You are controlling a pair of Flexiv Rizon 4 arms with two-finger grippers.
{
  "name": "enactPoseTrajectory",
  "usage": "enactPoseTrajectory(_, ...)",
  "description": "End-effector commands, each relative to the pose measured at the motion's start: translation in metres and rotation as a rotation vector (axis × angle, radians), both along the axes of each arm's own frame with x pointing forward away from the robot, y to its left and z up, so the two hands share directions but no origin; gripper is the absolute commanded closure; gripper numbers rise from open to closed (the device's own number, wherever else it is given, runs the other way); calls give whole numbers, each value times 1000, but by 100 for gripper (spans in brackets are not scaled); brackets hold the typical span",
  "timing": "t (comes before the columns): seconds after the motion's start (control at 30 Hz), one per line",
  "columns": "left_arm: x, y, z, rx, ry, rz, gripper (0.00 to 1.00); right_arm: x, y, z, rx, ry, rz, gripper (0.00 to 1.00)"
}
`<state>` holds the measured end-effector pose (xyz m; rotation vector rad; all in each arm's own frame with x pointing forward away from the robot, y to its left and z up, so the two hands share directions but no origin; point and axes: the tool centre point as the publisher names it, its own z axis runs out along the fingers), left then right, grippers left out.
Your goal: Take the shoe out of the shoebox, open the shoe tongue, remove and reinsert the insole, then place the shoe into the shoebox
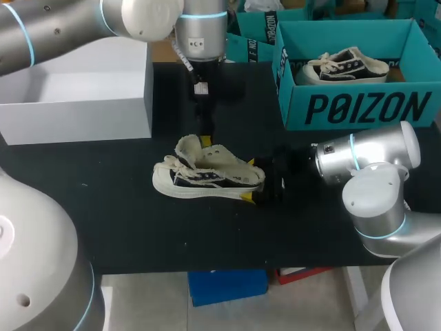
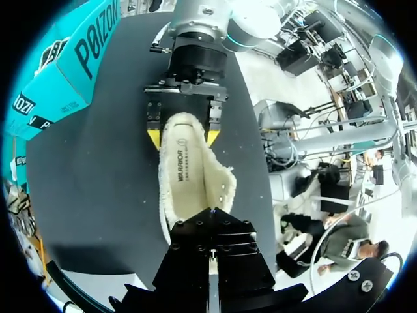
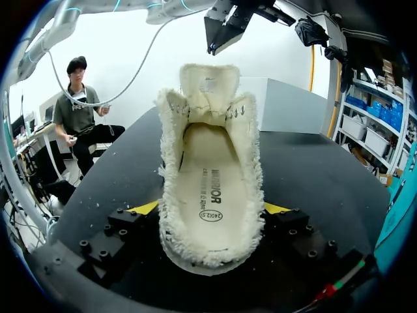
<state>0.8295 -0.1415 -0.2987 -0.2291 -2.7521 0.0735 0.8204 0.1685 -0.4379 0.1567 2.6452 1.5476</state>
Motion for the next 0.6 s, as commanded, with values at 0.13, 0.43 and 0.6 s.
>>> enactPoseTrajectory(0.13,-12,1,-23,-32,-10,7,100,0,1,-2,-2,1,-1,100)
enactPoseTrajectory(0.43,-21,0,-40,-44,-9,8,100,0,1,-2,-2,1,-1,100)
enactPoseTrajectory(0.6,-26,-3,-50,-50,-7,5,100,0,1,-2,-2,1,-1,100)
